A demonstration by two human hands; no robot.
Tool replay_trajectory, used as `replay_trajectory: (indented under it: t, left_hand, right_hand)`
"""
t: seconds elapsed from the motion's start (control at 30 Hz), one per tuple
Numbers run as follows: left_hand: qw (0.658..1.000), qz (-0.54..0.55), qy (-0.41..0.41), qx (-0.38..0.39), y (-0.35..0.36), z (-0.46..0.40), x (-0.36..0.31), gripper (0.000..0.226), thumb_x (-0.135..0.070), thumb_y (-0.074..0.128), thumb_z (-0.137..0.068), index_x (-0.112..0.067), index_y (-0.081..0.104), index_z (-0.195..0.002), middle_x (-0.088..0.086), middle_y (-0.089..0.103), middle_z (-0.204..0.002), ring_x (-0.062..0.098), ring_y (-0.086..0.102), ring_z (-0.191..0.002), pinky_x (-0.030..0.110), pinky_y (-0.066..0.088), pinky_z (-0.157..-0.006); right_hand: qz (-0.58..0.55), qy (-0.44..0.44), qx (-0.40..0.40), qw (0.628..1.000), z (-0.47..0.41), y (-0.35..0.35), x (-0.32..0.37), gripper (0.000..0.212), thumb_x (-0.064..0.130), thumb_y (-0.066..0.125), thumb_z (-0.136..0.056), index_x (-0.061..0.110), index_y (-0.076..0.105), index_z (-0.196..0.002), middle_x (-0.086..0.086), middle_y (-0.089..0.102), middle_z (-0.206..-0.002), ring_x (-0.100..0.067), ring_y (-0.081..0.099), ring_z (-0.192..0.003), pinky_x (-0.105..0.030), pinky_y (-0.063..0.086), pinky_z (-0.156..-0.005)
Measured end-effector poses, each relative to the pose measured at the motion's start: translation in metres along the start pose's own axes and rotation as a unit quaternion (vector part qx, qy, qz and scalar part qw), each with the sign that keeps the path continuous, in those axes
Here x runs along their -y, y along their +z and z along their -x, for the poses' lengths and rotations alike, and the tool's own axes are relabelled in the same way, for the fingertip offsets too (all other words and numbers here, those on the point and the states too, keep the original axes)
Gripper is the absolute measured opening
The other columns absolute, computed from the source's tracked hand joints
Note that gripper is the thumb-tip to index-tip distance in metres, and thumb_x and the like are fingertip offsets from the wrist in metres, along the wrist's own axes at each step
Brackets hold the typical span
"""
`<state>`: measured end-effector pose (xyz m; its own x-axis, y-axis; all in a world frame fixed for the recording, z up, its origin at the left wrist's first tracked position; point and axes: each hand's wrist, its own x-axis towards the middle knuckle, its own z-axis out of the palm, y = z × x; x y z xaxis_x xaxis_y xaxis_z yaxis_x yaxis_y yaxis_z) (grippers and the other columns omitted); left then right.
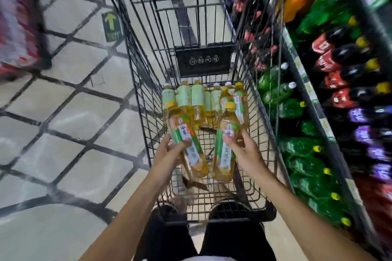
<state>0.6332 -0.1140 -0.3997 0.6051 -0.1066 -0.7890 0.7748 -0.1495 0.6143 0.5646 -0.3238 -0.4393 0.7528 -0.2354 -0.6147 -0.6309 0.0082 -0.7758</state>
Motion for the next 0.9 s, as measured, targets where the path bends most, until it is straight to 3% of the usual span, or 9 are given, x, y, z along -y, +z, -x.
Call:
replay_trajectory:
  t: [0.1, 0.2, 0.3, 0.4, 0.5, 0.6, 0.7, 0.77, 0.9]
  left_hand:
    - [0.998, -0.022, 0.04, 0.036, -0.005, 0.045, -0.022, 0.048, -0.015, 0.071, -0.092, -0.015, 0.055, -0.138, 0.007, 0.077, -0.109, 0.028, 0.072, -0.107, 0.055, 0.055, -0.097]
    - [0.994, -0.033, 0.079, 0.074, -0.012, 0.086, -0.032, 0.053, -0.014, 0.074, -0.089, -0.015, 0.055, -0.138, 0.008, 0.075, -0.116, 0.025, 0.072, -0.107, 0.043, 0.06, -0.086]
    - [0.986, -0.053, 0.121, 0.103, -0.026, 0.121, -0.023, 0.079, -0.032, 0.091, -0.072, -0.014, 0.055, -0.14, 0.006, 0.068, -0.127, 0.022, 0.071, -0.11, 0.045, 0.059, -0.091]
    - [0.974, -0.088, 0.154, 0.139, -0.043, 0.157, -0.007, 0.086, -0.038, 0.096, -0.061, -0.018, 0.057, -0.136, 0.006, 0.068, -0.126, 0.019, 0.072, -0.105, 0.038, 0.058, -0.088]
    - [0.957, -0.095, 0.197, 0.191, -0.06, 0.198, 0.004, 0.095, -0.029, 0.092, -0.065, -0.035, 0.044, -0.147, 0.011, 0.066, -0.127, 0.02, 0.074, -0.1, 0.031, 0.06, -0.083]
    - [0.925, -0.144, 0.258, 0.237, -0.074, 0.244, 0.014, 0.094, -0.028, 0.085, -0.074, -0.061, 0.034, -0.146, 0.028, 0.044, -0.14, 0.021, 0.068, -0.103, 0.029, 0.058, -0.087]
    - [0.895, -0.154, 0.295, 0.296, -0.071, 0.285, 0.023, 0.087, -0.017, 0.08, -0.083, -0.058, 0.037, -0.147, 0.023, 0.055, -0.134, 0.026, 0.066, -0.117, 0.032, 0.059, -0.091]
    - [0.887, -0.165, 0.293, 0.316, -0.06, 0.313, 0.032, 0.086, -0.011, 0.077, -0.086, -0.056, 0.037, -0.148, 0.015, 0.066, -0.117, 0.024, 0.07, -0.112, 0.039, 0.06, -0.091]
    - [0.858, -0.196, 0.285, 0.379, -0.016, 0.368, 0.055, 0.081, -0.011, 0.075, -0.085, -0.057, 0.04, -0.141, 0.014, 0.063, -0.115, 0.01, 0.074, -0.094, 0.023, 0.06, -0.074]
  right_hand:
    - [-0.042, -0.017, -0.025, 0.999, 0.05, -0.005, 0.022, 0.033, 0.044, 0.06, -0.098, 0.037, 0.056, -0.13, 0.023, 0.066, -0.119, 0.008, 0.062, -0.11, -0.017, 0.052, -0.087]
    - [-0.056, -0.055, -0.075, 0.994, 0.103, -0.008, 0.037, 0.023, 0.038, 0.059, -0.099, 0.04, 0.06, -0.121, 0.03, 0.068, -0.112, 0.016, 0.06, -0.106, -0.007, 0.046, -0.085]
    - [-0.039, -0.088, -0.125, 0.987, 0.154, -0.002, 0.035, 0.052, 0.059, 0.06, -0.091, 0.034, 0.057, -0.136, 0.02, 0.065, -0.129, 0.004, 0.058, -0.12, -0.018, 0.046, -0.098]
    - [-0.051, -0.096, -0.166, 0.98, 0.213, 0.009, 0.03, 0.07, 0.069, 0.061, -0.086, 0.027, 0.054, -0.142, 0.013, 0.062, -0.136, -0.002, 0.056, -0.126, -0.013, 0.044, -0.095]
    - [-0.037, -0.124, -0.201, 0.971, 0.272, 0.021, 0.031, 0.056, 0.058, 0.063, -0.086, 0.027, 0.06, -0.133, 0.012, 0.067, -0.126, -0.002, 0.061, -0.119, -0.004, 0.043, -0.084]
    - [-0.052, -0.126, -0.215, 0.967, 0.331, 0.031, 0.02, 0.049, 0.052, 0.063, -0.088, 0.034, 0.058, -0.133, 0.018, 0.067, -0.125, 0.007, 0.06, -0.115, -0.009, 0.046, -0.088]
    - [-0.074, -0.136, -0.246, 0.957, 0.385, 0.035, 0.004, 0.046, 0.049, 0.064, -0.089, 0.04, 0.057, -0.133, 0.019, 0.069, -0.124, 0.004, 0.063, -0.114, -0.017, 0.049, -0.09]
    - [-0.1, -0.142, -0.278, 0.945, 0.423, 0.033, -0.008, 0.04, 0.048, 0.065, -0.088, 0.044, 0.058, -0.128, 0.024, 0.069, -0.12, 0.005, 0.064, -0.112, -0.016, 0.05, -0.089]
    - [-0.155, -0.158, -0.358, 0.907, 0.505, 0.019, -0.042, 0.04, 0.039, 0.066, -0.087, 0.036, 0.059, -0.127, 0.023, 0.072, -0.112, -0.002, 0.069, -0.106, -0.013, 0.052, -0.078]
